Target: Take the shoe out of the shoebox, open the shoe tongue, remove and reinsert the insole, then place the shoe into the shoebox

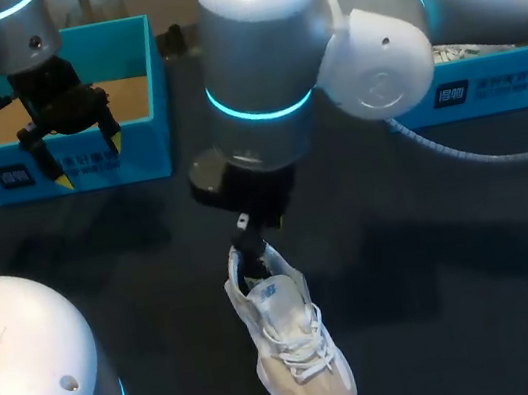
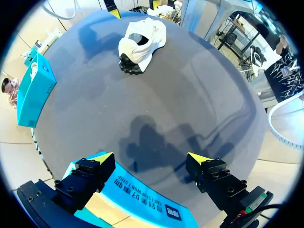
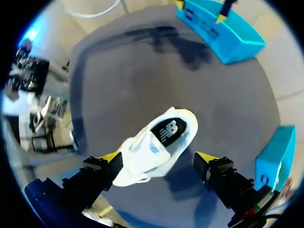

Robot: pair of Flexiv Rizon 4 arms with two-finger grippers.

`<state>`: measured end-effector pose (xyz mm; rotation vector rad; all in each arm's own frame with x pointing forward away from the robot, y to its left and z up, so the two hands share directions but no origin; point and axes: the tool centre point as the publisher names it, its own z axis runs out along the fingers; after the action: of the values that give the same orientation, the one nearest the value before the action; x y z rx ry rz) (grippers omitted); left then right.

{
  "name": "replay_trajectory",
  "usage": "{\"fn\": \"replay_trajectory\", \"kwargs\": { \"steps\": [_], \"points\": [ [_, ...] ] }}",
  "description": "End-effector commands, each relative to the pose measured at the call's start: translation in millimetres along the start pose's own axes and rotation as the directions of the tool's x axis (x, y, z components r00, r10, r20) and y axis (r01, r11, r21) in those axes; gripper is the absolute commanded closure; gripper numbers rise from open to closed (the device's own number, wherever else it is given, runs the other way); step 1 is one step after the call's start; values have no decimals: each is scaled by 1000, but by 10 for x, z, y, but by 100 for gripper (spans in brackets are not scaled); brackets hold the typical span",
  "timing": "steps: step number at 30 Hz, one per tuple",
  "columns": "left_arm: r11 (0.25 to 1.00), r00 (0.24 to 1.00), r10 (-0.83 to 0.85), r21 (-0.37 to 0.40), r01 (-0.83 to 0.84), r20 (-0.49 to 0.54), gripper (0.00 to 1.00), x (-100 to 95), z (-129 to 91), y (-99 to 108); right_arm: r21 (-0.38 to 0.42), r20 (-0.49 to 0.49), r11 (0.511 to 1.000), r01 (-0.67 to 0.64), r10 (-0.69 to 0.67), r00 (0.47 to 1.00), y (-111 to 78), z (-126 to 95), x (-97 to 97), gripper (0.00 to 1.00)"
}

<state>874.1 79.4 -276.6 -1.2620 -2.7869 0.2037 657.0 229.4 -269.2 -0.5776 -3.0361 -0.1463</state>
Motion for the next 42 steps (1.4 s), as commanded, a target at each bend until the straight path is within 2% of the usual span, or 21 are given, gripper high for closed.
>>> {"fn": "replay_trajectory", "kwargs": {
  "steps": [1, 9, 15, 23, 31, 37, 42],
  "points": [
    [1000, 1000, 1, -2, -1, -2, 0, 2, 0, 2, 81, 2, 977, 196, -197, 980, 72, 34, -96, 0],
    [1000, 1000, 1, -2, -1, -2, 0, 2, 0, 2, 157, 127, 930, 332, -353, 927, 194, 37, -175, 0],
    [1000, 1000, 1, -2, -1, -2, 0, 2, 0, 2, 157, 168, 893, 421, -444, 880, 279, 107, -301, 0],
    [1000, 1000, 1, -2, -1, -2, 0, 2, 0, 2, 165, 117, 836, 523, -544, 831, 441, 257, -549, 0],
    [1000, 1000, 1, -2, -1, -2, 0, 2, 0, 2, 120, 76, 780, 614, -624, 778, 431, 482, -626, 0],
    [1000, 1000, 1, -2, -1, -2, 0, 2, 0, 2, 111, 76, 784, 611, -620, 781, 405, 581, -576, 0],
    [1000, 1000, 1, -2, -1, -2, 0, 2, 0, 2, 110, 83, 787, 606, -615, 784, 440, 683, -614, 0]
  ]
}}
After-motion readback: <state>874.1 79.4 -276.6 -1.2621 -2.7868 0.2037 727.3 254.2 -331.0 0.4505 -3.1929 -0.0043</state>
